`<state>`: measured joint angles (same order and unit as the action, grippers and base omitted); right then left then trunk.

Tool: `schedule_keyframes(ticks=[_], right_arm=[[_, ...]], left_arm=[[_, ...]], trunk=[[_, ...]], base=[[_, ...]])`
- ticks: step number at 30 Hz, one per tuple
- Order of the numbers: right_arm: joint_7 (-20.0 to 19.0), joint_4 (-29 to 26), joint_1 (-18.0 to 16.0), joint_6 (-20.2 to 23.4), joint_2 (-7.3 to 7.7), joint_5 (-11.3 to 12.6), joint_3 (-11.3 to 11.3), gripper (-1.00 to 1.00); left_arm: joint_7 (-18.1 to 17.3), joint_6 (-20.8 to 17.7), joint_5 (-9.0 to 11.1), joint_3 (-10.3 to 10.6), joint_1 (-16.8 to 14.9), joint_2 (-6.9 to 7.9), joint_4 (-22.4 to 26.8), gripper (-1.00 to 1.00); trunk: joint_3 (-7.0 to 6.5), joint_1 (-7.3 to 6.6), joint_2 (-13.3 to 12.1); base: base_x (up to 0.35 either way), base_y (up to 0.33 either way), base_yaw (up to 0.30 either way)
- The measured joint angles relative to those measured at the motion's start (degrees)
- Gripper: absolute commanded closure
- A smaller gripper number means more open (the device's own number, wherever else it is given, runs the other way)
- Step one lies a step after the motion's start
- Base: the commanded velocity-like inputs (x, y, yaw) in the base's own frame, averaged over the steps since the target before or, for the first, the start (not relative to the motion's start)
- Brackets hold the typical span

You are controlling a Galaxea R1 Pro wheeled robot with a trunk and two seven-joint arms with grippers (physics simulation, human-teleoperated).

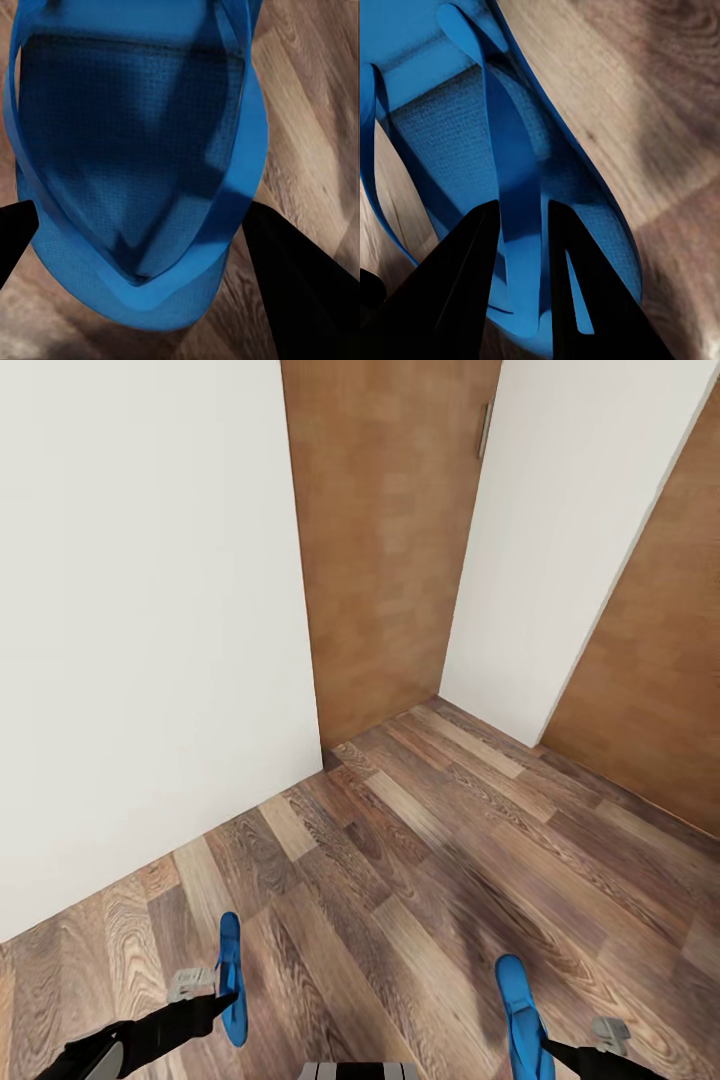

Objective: In the bedroom, move the book from the bed onto either nightstand, and place the two sandals side by side next to the bed.

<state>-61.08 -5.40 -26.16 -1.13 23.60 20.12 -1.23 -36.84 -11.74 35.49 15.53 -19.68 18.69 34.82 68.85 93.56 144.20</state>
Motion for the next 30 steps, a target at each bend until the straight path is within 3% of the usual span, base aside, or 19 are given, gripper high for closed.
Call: schedule_keyframes(ticks=[26,30], right_arm=[[0.22,0.03,0.00,0.00,-0.47,-0.01,-0.01,1.00],[2.03,0.11,0.00,-0.02,-0.50,-0.01,0.00,1.00]], left_arm=[[-0.14,0.00,0.02,0.07,-0.01,-0.07,-0.04,1.00],[-0.10,0.00,0.02,0.09,0.00,-0.79,-0.08,1.00]], trunk=[[-5.77,-0.67,-0.35],[-6.65,-0.77,-0.40]], base=[[0.000,0.000,0.000],[0.000,0.000,0.000]])
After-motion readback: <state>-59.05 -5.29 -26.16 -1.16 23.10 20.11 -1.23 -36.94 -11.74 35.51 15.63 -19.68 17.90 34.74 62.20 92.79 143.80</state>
